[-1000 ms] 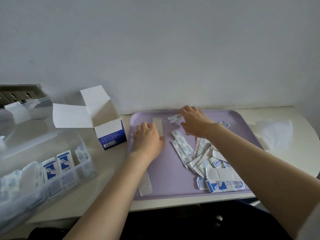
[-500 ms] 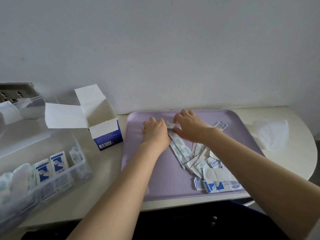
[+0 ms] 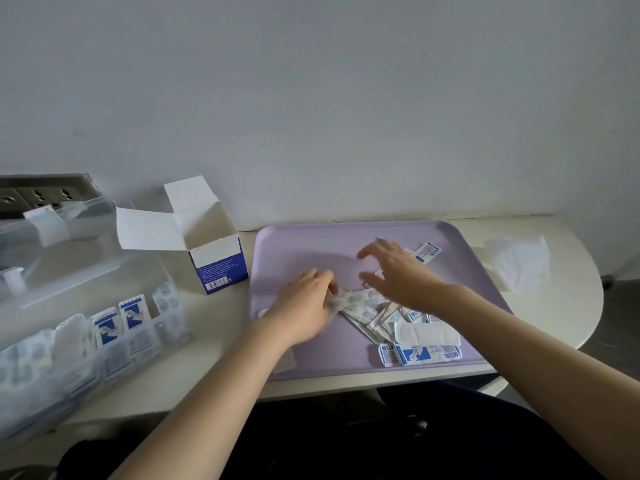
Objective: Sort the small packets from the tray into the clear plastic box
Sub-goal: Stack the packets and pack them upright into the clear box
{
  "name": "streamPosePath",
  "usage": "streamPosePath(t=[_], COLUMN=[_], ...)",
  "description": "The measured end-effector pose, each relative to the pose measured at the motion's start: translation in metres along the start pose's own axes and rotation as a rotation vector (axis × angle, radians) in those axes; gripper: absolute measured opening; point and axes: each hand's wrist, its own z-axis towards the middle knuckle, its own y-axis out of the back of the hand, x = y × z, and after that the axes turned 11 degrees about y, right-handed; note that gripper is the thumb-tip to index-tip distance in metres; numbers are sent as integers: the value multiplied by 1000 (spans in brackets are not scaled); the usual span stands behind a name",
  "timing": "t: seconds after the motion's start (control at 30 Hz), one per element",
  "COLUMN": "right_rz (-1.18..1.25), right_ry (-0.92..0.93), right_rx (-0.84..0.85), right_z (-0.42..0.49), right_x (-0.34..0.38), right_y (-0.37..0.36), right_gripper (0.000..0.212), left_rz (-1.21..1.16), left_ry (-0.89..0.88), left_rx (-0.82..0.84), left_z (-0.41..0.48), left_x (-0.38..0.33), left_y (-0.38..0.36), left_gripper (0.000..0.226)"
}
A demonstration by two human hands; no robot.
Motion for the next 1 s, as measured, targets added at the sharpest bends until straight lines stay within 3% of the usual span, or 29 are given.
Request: streamPosePath(t=[0.1, 0.2, 0.63, 0.77, 0.87, 1.0], right_rz=[-57, 42, 273, 358, 216, -40], right_ry=[-333, -586, -128, -15, 15, -29], right_rx=[-93, -40, 17, 36, -20, 125], right_z=[3, 3, 25, 20, 15, -3], right_x=[-23, -40, 1, 22, 25, 20], right_y=[4, 0, -16, -25, -25, -17], right_gripper=[45, 60, 58, 48, 47, 77], left_rz=[56, 96, 103, 68, 31, 119], left_ry=[64, 64, 15, 23, 46, 103], left_rx=[-83, -88, -83, -85, -89, -91], left_z=[-5, -7, -11, -16, -21, -24], left_x=[3, 2, -1, -1, 1, 3], left_y=[-4, -8, -9, -7, -6, -6], left_gripper=[29, 38, 39, 35, 36, 45])
